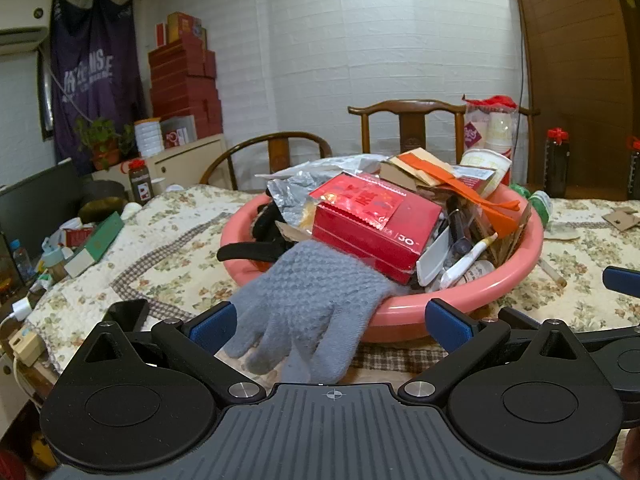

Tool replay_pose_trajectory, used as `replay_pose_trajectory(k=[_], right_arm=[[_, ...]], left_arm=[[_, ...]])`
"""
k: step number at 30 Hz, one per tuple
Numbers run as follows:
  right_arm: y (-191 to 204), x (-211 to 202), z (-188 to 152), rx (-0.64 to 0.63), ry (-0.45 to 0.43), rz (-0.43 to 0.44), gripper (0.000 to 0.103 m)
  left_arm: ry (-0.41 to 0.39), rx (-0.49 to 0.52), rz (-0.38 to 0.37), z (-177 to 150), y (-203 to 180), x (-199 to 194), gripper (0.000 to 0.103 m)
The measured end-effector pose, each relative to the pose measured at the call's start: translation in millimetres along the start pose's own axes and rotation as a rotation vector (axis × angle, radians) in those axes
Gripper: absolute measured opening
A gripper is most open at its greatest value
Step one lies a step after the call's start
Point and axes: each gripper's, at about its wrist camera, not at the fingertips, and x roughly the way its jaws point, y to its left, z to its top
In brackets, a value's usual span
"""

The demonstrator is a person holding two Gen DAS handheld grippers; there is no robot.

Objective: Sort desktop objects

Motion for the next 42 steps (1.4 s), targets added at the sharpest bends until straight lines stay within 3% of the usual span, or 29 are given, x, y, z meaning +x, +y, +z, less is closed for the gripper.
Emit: replay_pose_trajectory(k=[42], right_arm=[[-1.8, -5.7, 4.1, 0.005, -0.02, -0.006, 0.102]], left_arm=[[-0.028, 0.011, -0.003, 3.3, -1.0, -7.1, 0.103]])
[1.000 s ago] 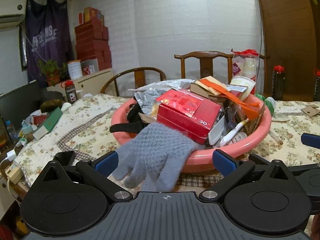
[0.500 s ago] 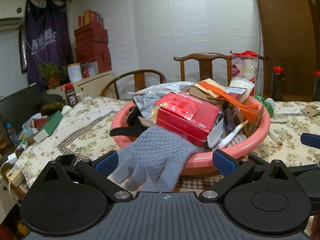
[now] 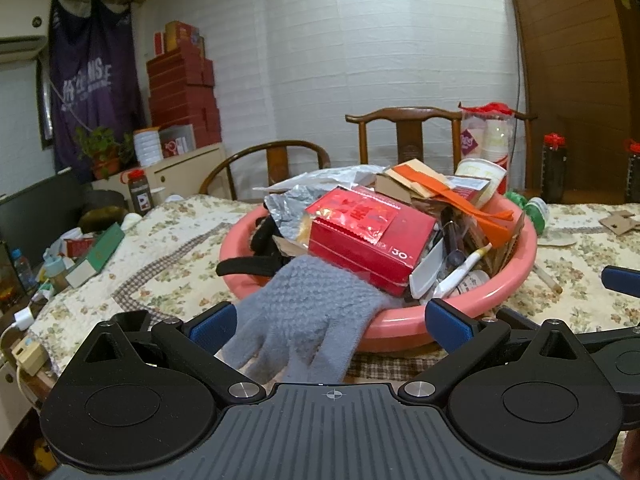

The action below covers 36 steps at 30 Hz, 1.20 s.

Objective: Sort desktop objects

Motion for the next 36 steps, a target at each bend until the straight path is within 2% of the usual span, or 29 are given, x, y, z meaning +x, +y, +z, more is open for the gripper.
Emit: replay_pose_trajectory(k=[9, 16, 28, 36], right_arm=[[-3.3, -3.1, 1.1, 0.008, -0.01, -0.004, 0.102], [-23.4, -8.3, 0.1, 0.029, -0.019, -0.037, 0.103], [-121.0, -19.3, -14.7, 0.129, -0.006, -0.222, 0.103], [-183.4, -3.8, -23.1, 0.187, 0.027, -0.296, 0.103]], left_arm=[[-0.026, 0.009, -0.015, 6.2, -7.0, -6.9, 0.103], [-0.053, 0.043, -0.081, 16.4, -34.7, -9.1, 0.103], [-0.076, 0.158, -0.27, 33.7, -139.8, 10.3, 0.103], [-0.054, 0.203, -0.319, 42.3, -199.9, 37.1, 0.103]])
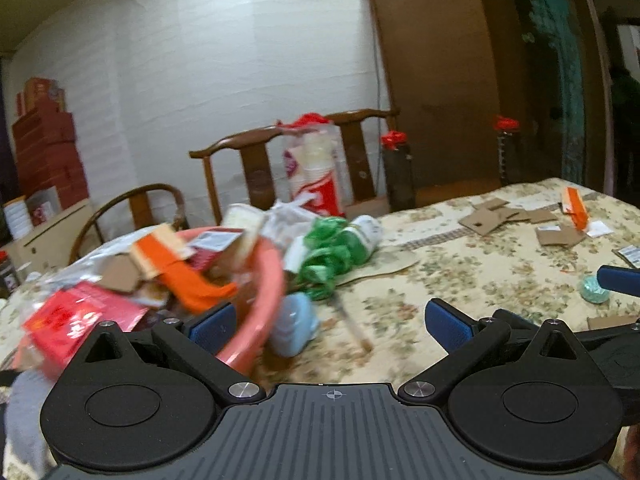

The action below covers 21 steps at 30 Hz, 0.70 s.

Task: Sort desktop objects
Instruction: 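Swing both tools toward the loose cardboard pieces on the table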

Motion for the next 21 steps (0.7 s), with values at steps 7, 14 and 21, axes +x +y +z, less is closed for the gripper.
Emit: replay_pose_trajectory(k=[7, 14, 21], right_arm=[[-33.1, 24.2, -2.2, 0.004, 0.037, -0.054, 0.103], [-86.6, 33.9, -12.2, 0.049, 0.1, -0.115, 0.102], [-152.9, 44.9, -18.6, 0.089, 0.192, -0.183, 0.102]], left_arm=[[0.019, 0.012, -0.047, 12.5, -28.7, 39.7, 0.103], [0.065, 0.027, -0.099, 4.5, -32.9, 75.7, 0.103], [0.124, 0.009, -0.131, 10.3, -32.0, 118.7, 0.103]])
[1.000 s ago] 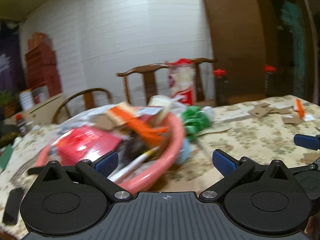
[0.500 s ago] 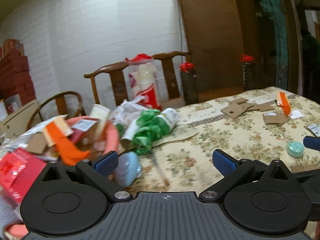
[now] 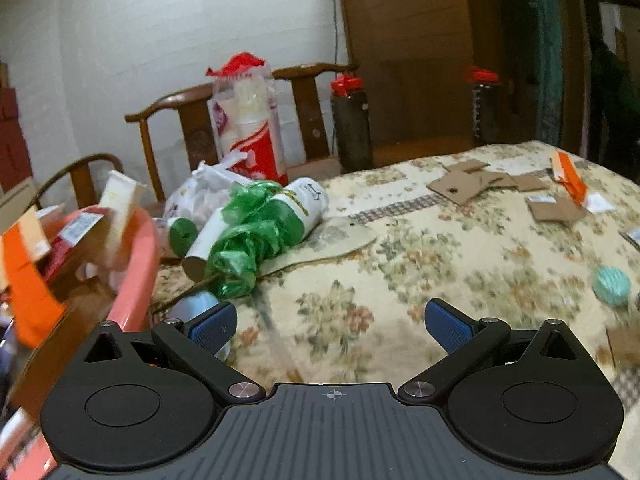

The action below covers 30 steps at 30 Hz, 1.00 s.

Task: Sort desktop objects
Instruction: 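Swing both tools toward the loose cardboard pieces on the table, then close the right gripper on the orange-strapped beige cardboard piece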

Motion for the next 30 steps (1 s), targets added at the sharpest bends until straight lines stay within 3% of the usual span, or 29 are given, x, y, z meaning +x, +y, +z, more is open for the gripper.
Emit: replay_pose_trajectory(k=[5, 12, 20, 24, 26, 30], right_arm=[[-30.9, 12.0, 33.2, 0.08, -0.012, -0.022, 0.102], [-48.6, 57.8, 73.7, 0.009, 0.023, -0.098, 0.102], [-85.3, 125.5, 123.8, 0.097, 0.089, -0.121, 0.102], [-101.8, 165.9, 144.9, 0.158, 0.155, -0.143, 0.102], [-104.7, 182.7, 151.6, 0.162, 0.168, -0.167, 0.102], [-109.6, 219.2, 157.7, 0.177, 0.2, -0.182, 0.102]], left_arm=[[-0.05, 0.038, -0.015, 34.2, -18.4, 9.4, 0.103], [-0.077, 0.112, -0.061, 82.6, -69.7, 53.1, 0.103], [-0.09, 0.209, 0.002, 133.2, -122.1, 135.9, 0.103], [-0.039, 0.256, 0.002, 142.4, -144.4, 190.7, 0.103], [-0.004, 0.227, 0.02, 144.0, -148.8, 216.6, 0.103], [0.061, 0.188, -0.018, 139.5, -149.7, 256.0, 0.102]])
